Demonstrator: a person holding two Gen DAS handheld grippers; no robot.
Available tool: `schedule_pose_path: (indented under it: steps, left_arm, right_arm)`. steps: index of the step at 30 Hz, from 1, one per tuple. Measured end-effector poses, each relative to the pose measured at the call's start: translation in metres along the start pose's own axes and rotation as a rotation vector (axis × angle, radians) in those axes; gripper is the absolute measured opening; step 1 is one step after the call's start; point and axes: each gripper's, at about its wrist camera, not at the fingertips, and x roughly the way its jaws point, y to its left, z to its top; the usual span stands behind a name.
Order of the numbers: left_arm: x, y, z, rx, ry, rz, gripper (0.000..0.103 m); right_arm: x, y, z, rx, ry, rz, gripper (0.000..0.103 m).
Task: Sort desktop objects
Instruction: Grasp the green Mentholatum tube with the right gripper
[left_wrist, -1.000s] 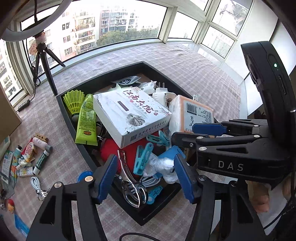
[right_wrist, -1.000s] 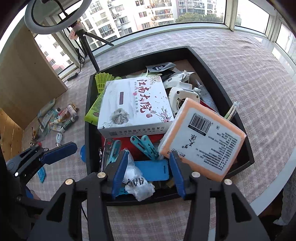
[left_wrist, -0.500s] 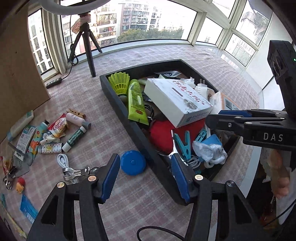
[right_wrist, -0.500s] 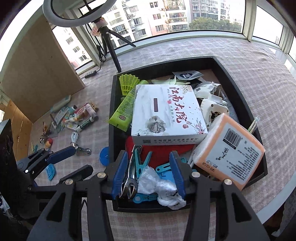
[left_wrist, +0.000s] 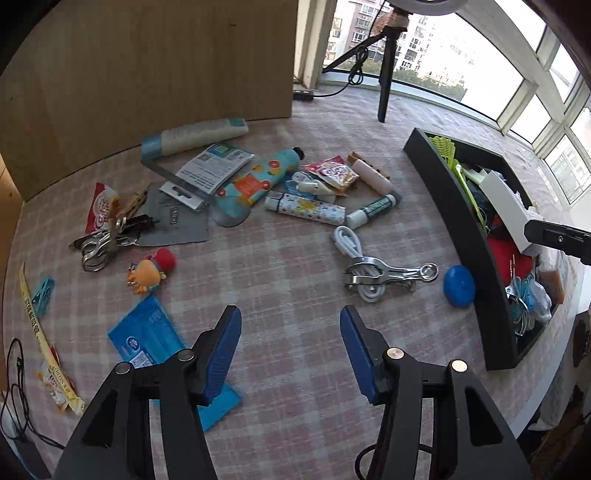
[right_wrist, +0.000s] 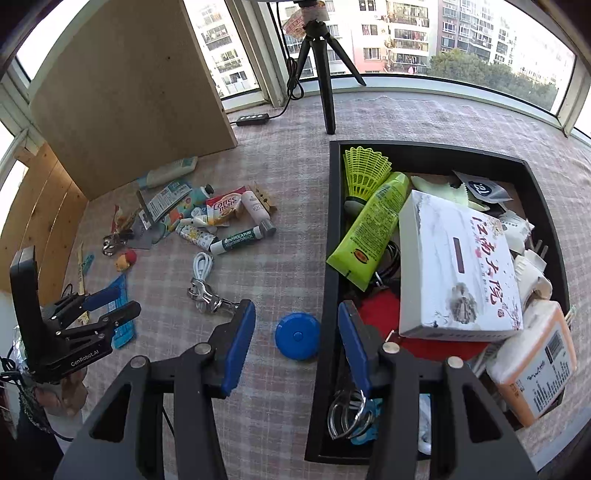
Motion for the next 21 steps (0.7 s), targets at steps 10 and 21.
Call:
schedule_pose_path:
  steps: [10,21]
  left_arm:
    - [0.015,0.03,0.015,-0.027,0.01,0.009,0.052]
    - [0.039,0.046,0.048,-0.138,0.05,0.007,0.052]
  right_arm:
    - [0.064,0.037,0.027,0.03,0.113,0.06,0.046]
    - [0.089,0.047,0.047,0.043,0.14,0.061,0.045]
